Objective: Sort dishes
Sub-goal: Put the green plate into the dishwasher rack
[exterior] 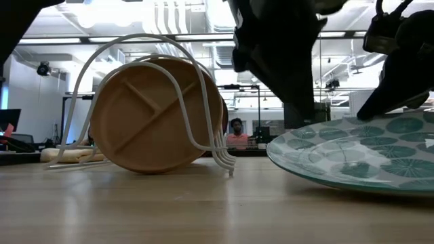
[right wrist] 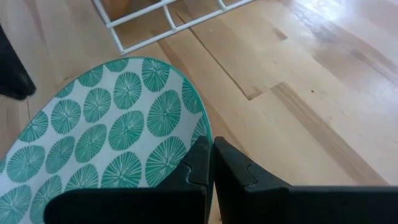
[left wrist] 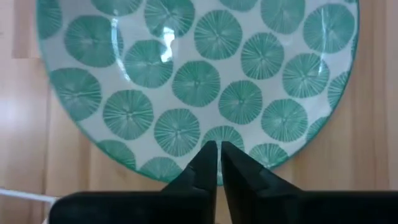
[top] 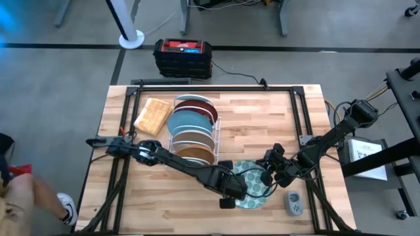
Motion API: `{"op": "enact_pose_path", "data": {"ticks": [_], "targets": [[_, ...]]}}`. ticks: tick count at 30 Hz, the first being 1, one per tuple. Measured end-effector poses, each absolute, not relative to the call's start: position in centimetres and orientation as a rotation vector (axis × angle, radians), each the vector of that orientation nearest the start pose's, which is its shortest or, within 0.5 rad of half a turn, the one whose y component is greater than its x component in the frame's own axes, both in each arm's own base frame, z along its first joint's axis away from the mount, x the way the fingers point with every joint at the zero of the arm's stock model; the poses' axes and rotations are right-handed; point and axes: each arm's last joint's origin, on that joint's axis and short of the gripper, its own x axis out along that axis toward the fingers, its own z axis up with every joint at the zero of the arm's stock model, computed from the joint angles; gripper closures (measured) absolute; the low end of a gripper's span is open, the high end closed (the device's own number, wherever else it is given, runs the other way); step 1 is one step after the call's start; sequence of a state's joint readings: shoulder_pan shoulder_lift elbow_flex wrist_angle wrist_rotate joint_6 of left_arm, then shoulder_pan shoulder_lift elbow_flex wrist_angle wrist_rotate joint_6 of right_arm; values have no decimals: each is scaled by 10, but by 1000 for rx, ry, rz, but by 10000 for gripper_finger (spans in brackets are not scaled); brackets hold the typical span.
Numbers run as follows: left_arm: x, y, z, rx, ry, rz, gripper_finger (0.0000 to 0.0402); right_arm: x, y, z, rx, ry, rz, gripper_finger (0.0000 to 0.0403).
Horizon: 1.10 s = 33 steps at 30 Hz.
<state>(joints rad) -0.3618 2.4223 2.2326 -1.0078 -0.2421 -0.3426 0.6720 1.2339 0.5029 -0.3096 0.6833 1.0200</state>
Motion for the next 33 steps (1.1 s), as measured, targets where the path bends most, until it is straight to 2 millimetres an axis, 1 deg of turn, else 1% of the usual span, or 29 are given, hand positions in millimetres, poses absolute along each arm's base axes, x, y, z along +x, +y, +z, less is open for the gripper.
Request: {"op": "enact_pose_path", "data": {"ticks": [3,6,10,16,22,29,33], "targets": [[476,-174,193,51,1142,69,384,168,111,156,316,693,-399,403],[477,-175,187,43,1140,37,390,168,111,155,326,692,-403,403],[477,-175,185,41,1145,31,400,167,109,152,364,692,-419,403],[476,-175,179,43,1148,32,401,163,107,147,445,695,-454,403],[478,-175,169,54,1126,16,401,163,107,146,511,690,-477,403],[479,-175,163,73,1113,9,401,162,107,145,516,690,-480,403],[477,-174,153,75,1116,10,401,161,106,143,510,694,-483,403]]}}
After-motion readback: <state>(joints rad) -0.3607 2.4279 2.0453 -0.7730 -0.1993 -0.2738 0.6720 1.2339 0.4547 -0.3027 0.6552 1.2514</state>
